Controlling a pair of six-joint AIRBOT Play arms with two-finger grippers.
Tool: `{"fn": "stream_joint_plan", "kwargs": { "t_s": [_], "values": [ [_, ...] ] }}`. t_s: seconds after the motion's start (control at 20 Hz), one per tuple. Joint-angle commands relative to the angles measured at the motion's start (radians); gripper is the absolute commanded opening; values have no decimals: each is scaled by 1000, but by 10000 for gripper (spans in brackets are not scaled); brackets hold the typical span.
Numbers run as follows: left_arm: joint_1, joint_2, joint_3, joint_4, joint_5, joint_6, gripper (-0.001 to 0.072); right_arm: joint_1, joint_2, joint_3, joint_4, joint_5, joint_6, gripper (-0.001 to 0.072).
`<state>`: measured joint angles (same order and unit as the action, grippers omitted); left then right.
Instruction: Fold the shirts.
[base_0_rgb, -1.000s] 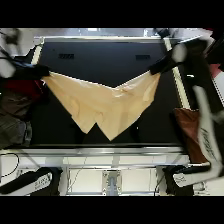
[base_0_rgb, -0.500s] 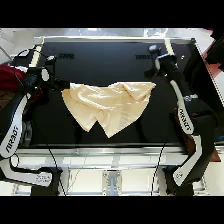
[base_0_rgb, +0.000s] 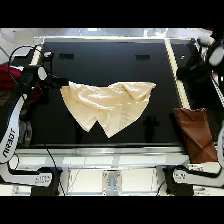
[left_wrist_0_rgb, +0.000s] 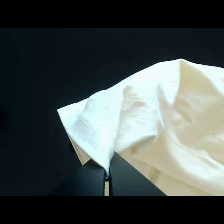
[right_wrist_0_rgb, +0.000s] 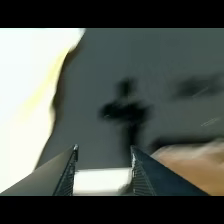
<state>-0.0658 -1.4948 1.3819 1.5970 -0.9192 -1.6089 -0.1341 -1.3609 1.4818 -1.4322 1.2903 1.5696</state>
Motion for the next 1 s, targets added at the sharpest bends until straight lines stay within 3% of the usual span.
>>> {"fn": "stream_joint_plan", "kwargs": {
  "t_s": [0.0, 0.15, 0.25, 0.35, 0.6, 0.95],
  "values": [
    [-1, 9, 0, 0, -8, 1, 7, -11, 189, -566, 462, -235, -18, 377],
    [-1, 9, 0, -1, -12, 1, 7, 47, 251, -1006, 910, -552, -27, 379],
    [-1, 9, 0, -1, -12, 1, 6, 92, 253, -1154, 1152, -617, -140, 400],
    [-1, 9, 0, -1, -11, 1, 6, 177, 251, -1196, 1278, -702, -177, 400],
    [-1, 9, 0, -19, -11, 1, 7, 352, 192, -1119, 1370, -959, -177, 399],
    [-1, 9, 0, -19, -11, 1, 7, 365, -25, -924, 1374, -931, -202, 382]
  ]
}}
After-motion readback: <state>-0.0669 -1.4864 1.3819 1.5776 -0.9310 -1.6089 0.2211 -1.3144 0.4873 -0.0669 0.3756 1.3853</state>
